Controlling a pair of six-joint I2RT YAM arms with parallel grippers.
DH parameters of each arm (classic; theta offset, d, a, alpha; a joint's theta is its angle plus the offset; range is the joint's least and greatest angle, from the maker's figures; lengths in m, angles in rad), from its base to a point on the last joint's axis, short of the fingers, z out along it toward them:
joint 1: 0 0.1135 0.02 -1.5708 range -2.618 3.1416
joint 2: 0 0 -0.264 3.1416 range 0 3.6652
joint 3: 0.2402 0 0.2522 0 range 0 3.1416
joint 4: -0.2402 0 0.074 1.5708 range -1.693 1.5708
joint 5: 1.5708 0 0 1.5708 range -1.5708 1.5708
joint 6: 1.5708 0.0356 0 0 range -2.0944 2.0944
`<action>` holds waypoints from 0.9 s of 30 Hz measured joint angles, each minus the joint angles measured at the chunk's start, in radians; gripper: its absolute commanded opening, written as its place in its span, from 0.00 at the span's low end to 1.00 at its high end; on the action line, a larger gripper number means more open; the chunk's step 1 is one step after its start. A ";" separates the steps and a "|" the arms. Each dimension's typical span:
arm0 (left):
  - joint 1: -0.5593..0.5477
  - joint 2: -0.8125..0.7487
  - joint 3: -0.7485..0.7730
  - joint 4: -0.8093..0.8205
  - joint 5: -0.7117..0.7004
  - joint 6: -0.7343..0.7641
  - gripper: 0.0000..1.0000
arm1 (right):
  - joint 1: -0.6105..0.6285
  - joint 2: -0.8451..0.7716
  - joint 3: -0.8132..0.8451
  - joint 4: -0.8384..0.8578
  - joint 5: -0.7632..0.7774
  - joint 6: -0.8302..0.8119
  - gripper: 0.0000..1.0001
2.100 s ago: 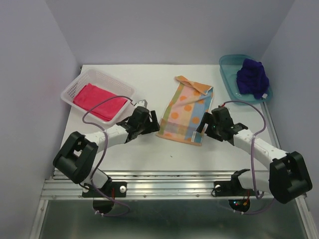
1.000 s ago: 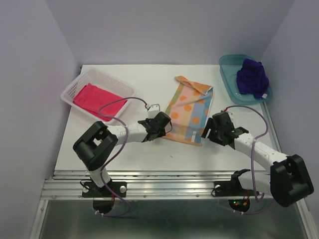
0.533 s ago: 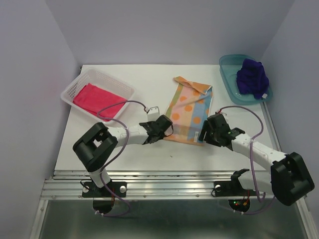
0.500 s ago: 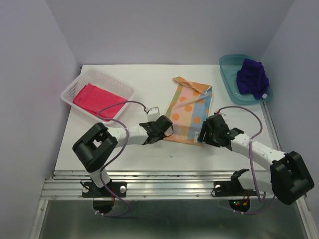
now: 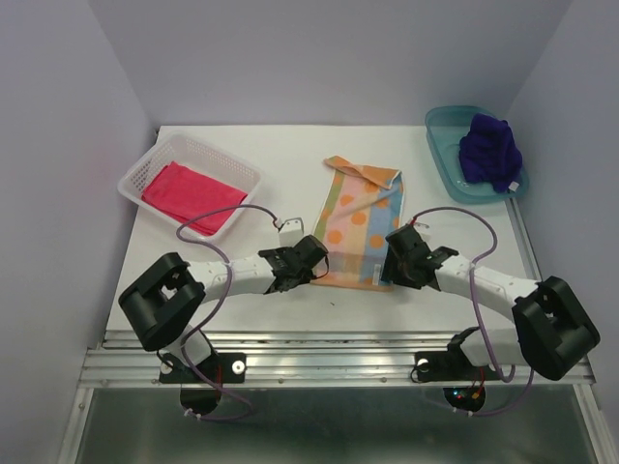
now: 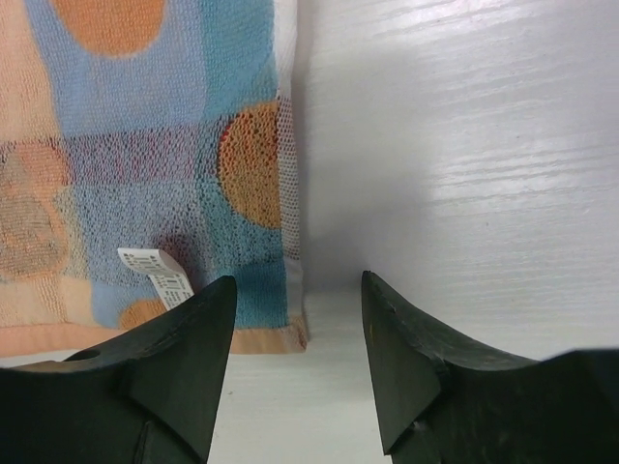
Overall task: Fold and stack the towels
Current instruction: Flatten out the crumpled towel
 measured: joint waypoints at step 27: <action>-0.047 -0.373 -0.234 0.227 0.106 0.043 0.00 | 0.158 -0.154 0.036 -0.143 0.034 0.068 0.01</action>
